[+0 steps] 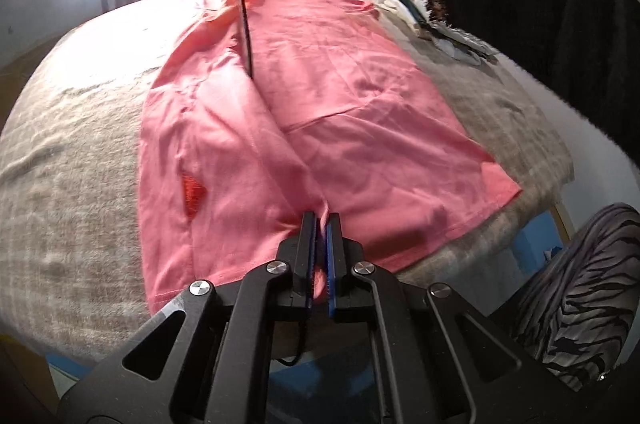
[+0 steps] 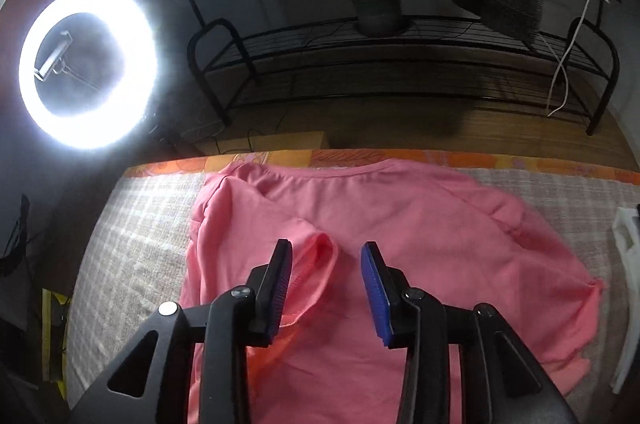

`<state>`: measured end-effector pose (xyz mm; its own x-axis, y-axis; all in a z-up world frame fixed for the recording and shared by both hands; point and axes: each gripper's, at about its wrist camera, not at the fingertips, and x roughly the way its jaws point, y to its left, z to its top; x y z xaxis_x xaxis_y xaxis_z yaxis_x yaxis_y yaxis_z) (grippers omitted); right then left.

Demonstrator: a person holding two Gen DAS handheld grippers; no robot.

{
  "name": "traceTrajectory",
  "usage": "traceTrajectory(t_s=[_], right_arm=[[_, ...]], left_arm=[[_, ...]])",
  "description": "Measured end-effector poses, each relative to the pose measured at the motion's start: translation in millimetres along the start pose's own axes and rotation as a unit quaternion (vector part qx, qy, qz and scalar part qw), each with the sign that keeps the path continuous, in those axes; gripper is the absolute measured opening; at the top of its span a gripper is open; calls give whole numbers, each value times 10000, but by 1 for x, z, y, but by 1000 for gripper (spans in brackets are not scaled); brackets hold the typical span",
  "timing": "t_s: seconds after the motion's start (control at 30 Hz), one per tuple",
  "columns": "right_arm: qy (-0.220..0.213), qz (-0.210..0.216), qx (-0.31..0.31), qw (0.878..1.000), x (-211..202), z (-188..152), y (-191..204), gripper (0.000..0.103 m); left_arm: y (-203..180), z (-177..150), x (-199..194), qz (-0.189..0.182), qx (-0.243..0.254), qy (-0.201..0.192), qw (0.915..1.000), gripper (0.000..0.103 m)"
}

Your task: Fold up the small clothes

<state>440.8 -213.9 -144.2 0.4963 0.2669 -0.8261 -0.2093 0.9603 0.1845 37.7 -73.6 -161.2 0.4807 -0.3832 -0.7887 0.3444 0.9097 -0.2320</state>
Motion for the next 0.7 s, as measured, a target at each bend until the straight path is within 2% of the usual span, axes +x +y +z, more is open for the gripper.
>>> traceTrajectory(t_s=[0.1, 0.13, 0.2, 0.27, 0.37, 0.5, 0.53, 0.63, 0.7], right_arm=[[-118, -36, 12, 9999, -34, -2, -12, 38], [-185, 7, 25, 9998, -49, -5, -17, 40], [-288, 53, 77, 9995, -80, -14, -27, 42], [-430, 124, 85, 9990, -117, -27, -39, 42], [-628, 258, 109, 9976, -168, -58, -55, 44], [-835, 398, 180, 9956, -236, -112, -63, 44], [-890, 399, 196, 9950, -249, -124, -65, 44], [-1013, 295, 146, 9943, -289, -156, -67, 44], [-1077, 323, 96, 9936, -308, -177, -61, 44]], left_arm=[[-12, -7, -5, -202, 270, 1, 9994, 1], [-18, -10, -7, -216, 436, 41, 9988, 5], [-24, -17, -14, -304, 599, 48, 9977, 24], [-25, -24, -29, -475, 673, -104, 9965, 32], [-18, -33, -48, -586, 681, -262, 9956, 32], [4, -41, -75, -810, 441, -414, 9949, 32], [7, -42, -82, -780, 450, -503, 9947, 32], [14, -45, -89, -325, 435, -637, 9965, 32], [21, -42, -80, -258, 139, -567, 9980, 32]])
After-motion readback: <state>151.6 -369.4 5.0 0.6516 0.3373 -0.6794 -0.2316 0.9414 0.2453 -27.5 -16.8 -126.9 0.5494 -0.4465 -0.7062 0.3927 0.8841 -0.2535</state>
